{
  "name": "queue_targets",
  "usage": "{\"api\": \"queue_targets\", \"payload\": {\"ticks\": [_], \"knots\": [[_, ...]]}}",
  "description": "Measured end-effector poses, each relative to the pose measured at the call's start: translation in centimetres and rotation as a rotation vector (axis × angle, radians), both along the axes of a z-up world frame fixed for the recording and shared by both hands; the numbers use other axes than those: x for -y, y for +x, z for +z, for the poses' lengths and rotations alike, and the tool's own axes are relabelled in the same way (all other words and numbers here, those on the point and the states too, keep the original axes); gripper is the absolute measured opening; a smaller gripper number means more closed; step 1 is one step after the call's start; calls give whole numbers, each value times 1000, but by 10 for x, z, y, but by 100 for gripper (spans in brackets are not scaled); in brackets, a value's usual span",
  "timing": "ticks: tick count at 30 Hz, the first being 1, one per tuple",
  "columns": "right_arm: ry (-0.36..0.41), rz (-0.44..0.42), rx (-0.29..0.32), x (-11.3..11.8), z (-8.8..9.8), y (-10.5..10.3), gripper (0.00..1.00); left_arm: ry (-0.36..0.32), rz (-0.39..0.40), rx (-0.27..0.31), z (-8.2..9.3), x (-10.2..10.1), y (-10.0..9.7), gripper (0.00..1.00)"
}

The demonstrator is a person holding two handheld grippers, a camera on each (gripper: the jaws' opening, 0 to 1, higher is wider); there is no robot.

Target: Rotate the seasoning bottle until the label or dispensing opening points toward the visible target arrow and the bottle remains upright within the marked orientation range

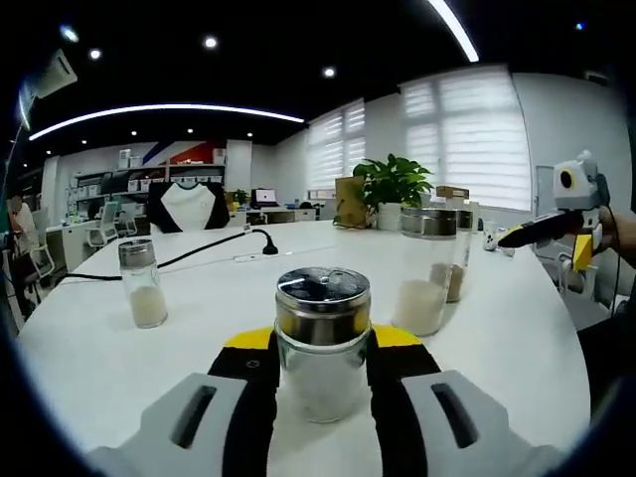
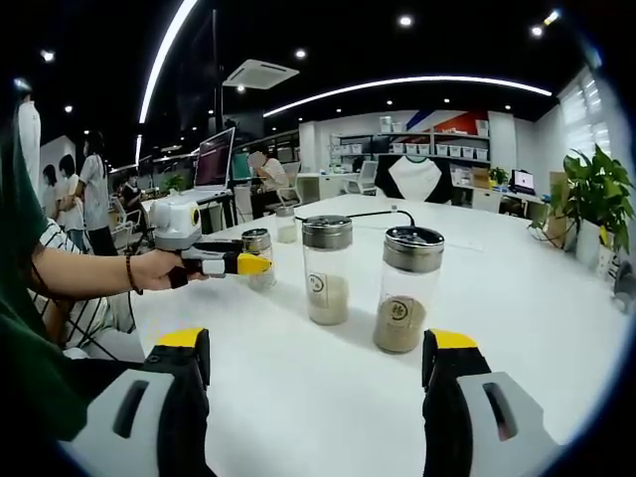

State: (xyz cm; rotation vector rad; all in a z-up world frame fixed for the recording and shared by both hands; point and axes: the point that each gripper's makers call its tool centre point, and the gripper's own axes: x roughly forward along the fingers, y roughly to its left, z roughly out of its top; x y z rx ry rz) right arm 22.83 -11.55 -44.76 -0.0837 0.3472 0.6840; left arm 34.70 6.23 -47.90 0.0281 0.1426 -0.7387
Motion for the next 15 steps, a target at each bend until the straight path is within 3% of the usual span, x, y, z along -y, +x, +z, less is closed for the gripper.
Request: {"api": "queue_targets", "payload": {"ticks": [15], "knots": [[16, -26, 20, 5, 6, 4, 89, 1, -146, -2, 1, 1, -3, 36]]}}
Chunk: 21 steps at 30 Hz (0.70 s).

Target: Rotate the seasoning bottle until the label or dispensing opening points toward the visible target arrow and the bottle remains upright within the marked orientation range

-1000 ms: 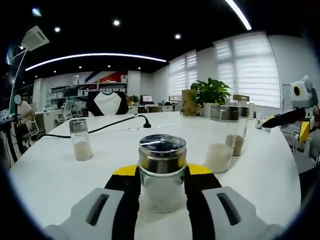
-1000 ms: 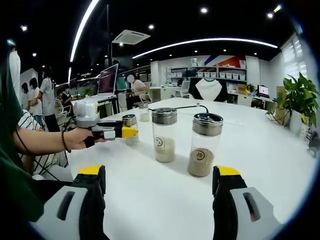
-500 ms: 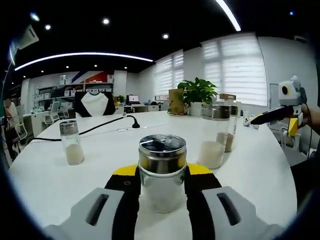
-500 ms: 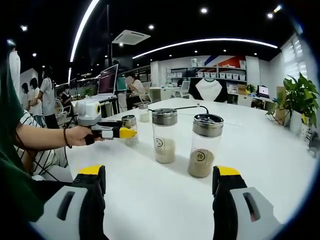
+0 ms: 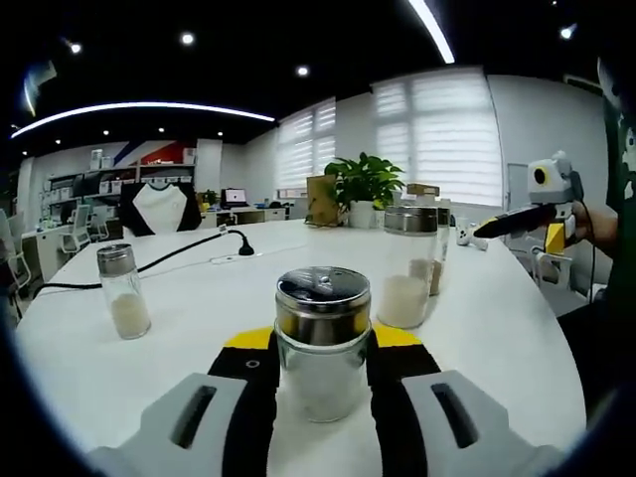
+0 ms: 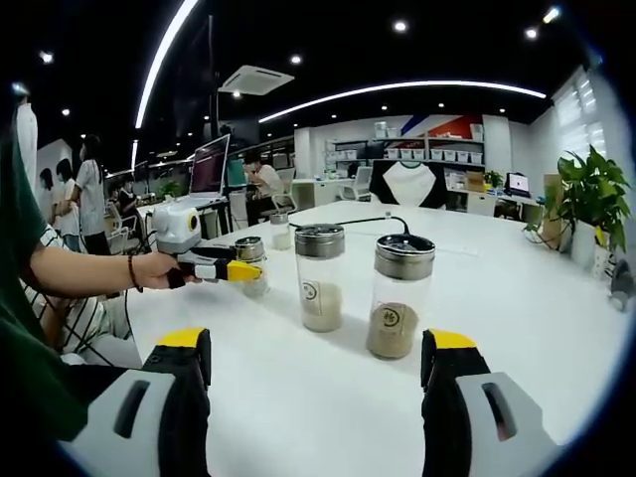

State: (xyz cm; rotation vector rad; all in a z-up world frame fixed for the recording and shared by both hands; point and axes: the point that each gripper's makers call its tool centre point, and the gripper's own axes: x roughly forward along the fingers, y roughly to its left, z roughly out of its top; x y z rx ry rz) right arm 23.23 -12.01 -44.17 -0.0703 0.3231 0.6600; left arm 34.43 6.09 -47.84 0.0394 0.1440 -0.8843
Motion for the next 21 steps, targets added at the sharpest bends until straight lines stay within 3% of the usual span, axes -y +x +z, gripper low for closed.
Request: {"api": "queue_targets", "payload": {"ticks": [21], "knots": [[-8, -4, -4, 1, -1, 1, 89, 5, -175, -1, 0, 4, -3, 36]]}}
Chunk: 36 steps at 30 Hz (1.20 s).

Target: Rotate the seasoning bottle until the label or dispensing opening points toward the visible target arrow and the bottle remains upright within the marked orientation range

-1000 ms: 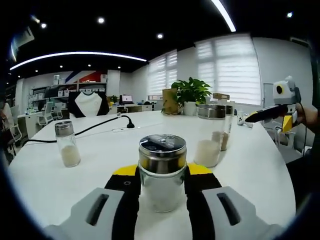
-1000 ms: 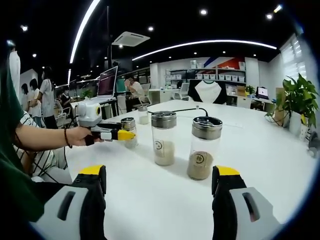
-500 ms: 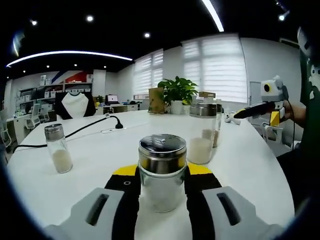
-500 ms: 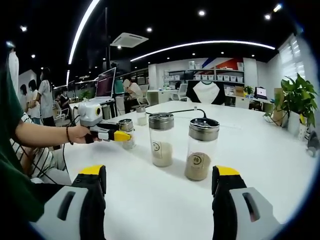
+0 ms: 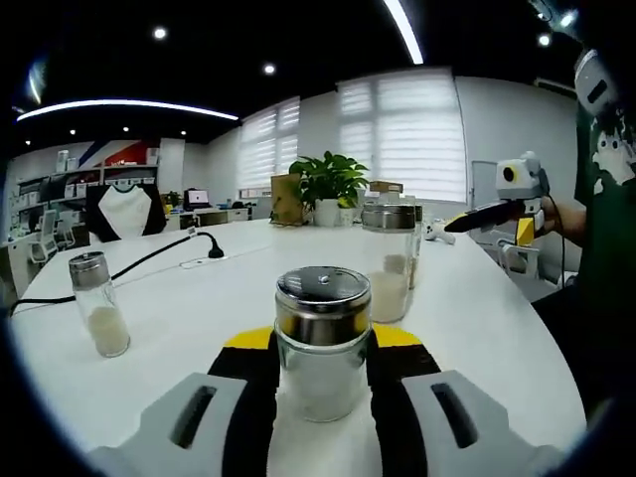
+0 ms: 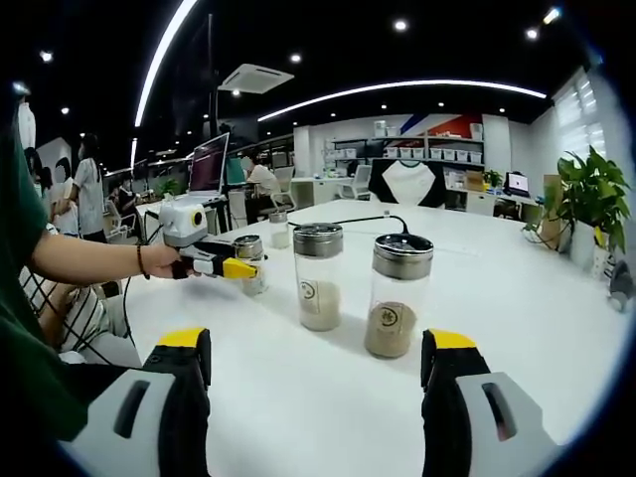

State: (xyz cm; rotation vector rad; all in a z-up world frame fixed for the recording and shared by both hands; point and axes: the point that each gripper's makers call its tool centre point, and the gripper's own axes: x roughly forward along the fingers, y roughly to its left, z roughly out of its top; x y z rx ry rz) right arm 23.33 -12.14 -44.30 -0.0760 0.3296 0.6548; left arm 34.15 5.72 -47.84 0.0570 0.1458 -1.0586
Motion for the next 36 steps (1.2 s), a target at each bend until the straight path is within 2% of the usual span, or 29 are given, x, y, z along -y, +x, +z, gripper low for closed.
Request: {"api": "queue_targets", "payload": {"ticks": [5, 6, 8, 11, 13, 16, 20, 22, 23, 24, 27, 29, 30, 36], "knots": [[-2, 0, -2, 0, -1, 0, 89, -8, -5, -9, 0, 0, 0, 36], [-2, 1, -3, 0, -1, 0, 89, -14, 1, -25, -1, 0, 0, 36], [-3, 1, -2, 0, -1, 0, 89, -52, 50, -134, -5, -3, 2, 39], [-3, -1, -4, 1, -1, 0, 89, -101, 102, -113, 1, -10, 9, 54], [-5, -1, -6, 1, -2, 0, 89, -119, 121, -108, 6, -16, 8, 57], [-4, -3, -9, 2, -3, -1, 89, -105, 113, -99, 12, -14, 0, 58], [-2, -2, -13, 1, -4, 0, 89, -66, 167, -74, 17, -18, -5, 67], [2, 1, -11, 0, -3, 1, 89, -52, 208, -68, 18, -21, -6, 67], [4, -3, -12, 0, -3, 1, 89, 10, 259, -61, 13, -27, -4, 67], [6, -5, -12, 0, -2, 2, 89, 26, 284, -60, 12, -29, -4, 67], [7, -2, -14, -1, -3, 2, 89, 16, 327, -59, 16, -28, -9, 69], [3, 0, -15, -1, -3, 2, 89, 28, 352, -58, 15, -28, -11, 69], [4, -1, -16, -1, -4, 2, 89, 48, 392, -61, 13, -31, -11, 69], [5, -5, -19, 0, -4, 1, 89, 42, 482, -70, 16, -27, -15, 68]]}}
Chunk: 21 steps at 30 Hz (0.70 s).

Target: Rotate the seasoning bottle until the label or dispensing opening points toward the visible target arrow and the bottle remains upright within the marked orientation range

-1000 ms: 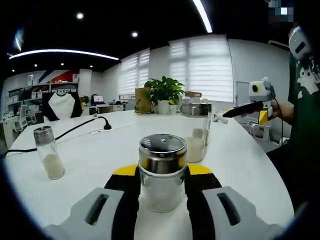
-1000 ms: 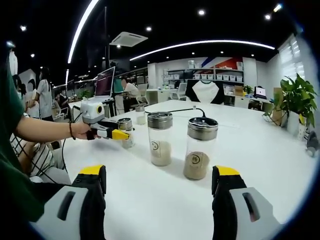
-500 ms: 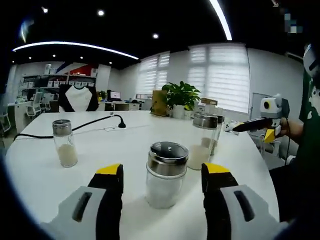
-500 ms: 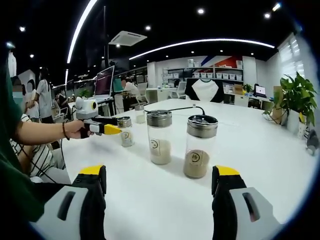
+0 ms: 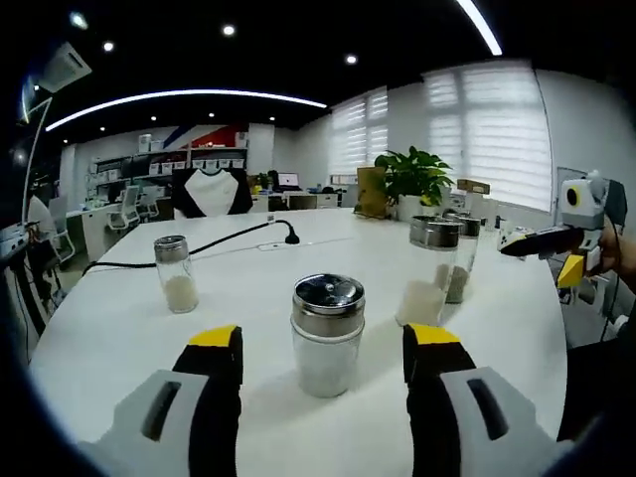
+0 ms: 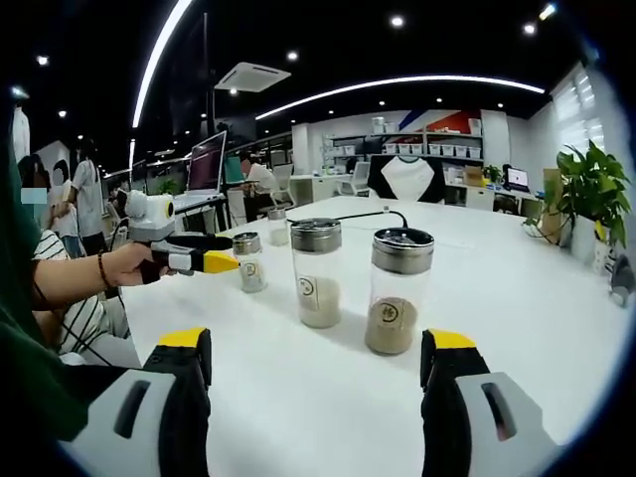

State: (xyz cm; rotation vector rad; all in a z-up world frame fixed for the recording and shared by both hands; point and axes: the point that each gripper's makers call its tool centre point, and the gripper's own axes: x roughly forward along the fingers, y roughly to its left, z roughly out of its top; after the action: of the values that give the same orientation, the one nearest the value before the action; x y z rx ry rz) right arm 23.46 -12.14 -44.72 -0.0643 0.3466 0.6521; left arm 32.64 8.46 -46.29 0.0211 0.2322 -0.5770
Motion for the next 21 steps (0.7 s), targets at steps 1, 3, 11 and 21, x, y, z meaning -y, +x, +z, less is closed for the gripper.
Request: {"api": "queue_targets", "payload": {"ticks": [1, 3, 11, 21], "knots": [[0, -1, -1, 0, 0, 0, 89, -1, 37, -18, -2, -2, 0, 67], [1, -3, -1, 1, -1, 0, 89, -7, 46, 2, 1, 2, 1, 67], [4, -3, -2, 2, -2, 1, 88, 36, 191, 1, -6, -2, 4, 67], [6, -2, -3, 2, -3, 1, 88, 16, 293, 12, -9, 0, 12, 67]]}}
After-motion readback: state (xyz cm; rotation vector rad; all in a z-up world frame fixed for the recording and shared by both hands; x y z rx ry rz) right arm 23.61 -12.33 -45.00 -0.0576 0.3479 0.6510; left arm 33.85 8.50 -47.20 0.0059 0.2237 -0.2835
